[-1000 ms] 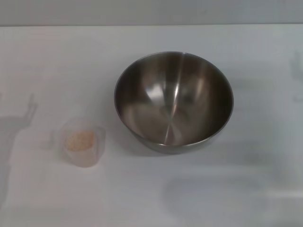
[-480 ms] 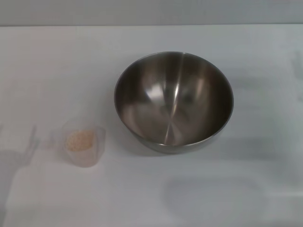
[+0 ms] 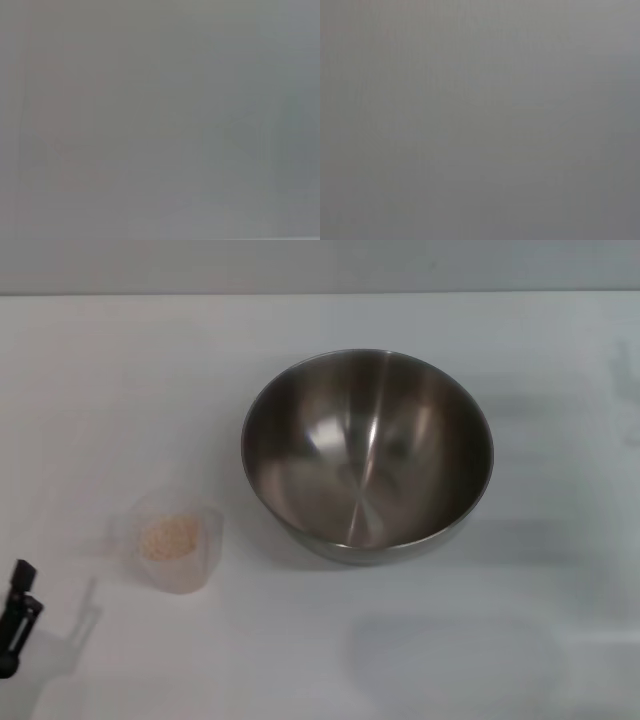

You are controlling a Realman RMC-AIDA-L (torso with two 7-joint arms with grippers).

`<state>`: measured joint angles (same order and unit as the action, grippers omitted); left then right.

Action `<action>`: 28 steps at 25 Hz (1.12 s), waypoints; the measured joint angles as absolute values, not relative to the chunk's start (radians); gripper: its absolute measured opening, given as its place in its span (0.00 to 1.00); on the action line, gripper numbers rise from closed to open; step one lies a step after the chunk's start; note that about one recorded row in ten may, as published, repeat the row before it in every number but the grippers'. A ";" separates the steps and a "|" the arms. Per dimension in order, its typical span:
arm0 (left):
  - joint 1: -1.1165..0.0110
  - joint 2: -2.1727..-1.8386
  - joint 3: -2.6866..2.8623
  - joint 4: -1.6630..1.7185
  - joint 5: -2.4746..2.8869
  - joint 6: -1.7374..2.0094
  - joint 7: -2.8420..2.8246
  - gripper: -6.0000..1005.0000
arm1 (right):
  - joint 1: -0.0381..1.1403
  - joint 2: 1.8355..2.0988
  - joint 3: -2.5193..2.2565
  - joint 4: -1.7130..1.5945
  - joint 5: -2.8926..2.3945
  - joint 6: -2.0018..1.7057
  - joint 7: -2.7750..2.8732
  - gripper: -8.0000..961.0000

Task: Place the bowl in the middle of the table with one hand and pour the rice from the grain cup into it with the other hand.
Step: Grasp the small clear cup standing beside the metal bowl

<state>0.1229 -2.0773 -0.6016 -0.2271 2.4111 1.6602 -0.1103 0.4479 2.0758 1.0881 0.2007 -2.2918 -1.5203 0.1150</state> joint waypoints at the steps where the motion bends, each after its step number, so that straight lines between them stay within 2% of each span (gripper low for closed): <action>1: 0.124 -2.078 -0.591 -0.233 2.410 1.644 -0.097 0.69 | 0.450 2.076 1.088 0.200 -2.292 -1.519 0.115 0.71; 22: 0.182 -2.080 -0.486 -0.496 2.327 1.406 0.162 0.68 | 0.453 2.067 1.089 0.173 -2.292 -1.527 0.112 0.71; 28: 0.141 -2.080 -0.342 -0.520 2.146 1.403 0.229 0.68 | 0.455 2.066 1.089 0.170 -2.292 -1.528 0.112 0.71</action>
<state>0.1414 -2.0801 -0.3415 -0.5205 2.1461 1.4027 0.2286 0.4554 2.0662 1.0891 0.1703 -2.2916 -1.5282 0.1119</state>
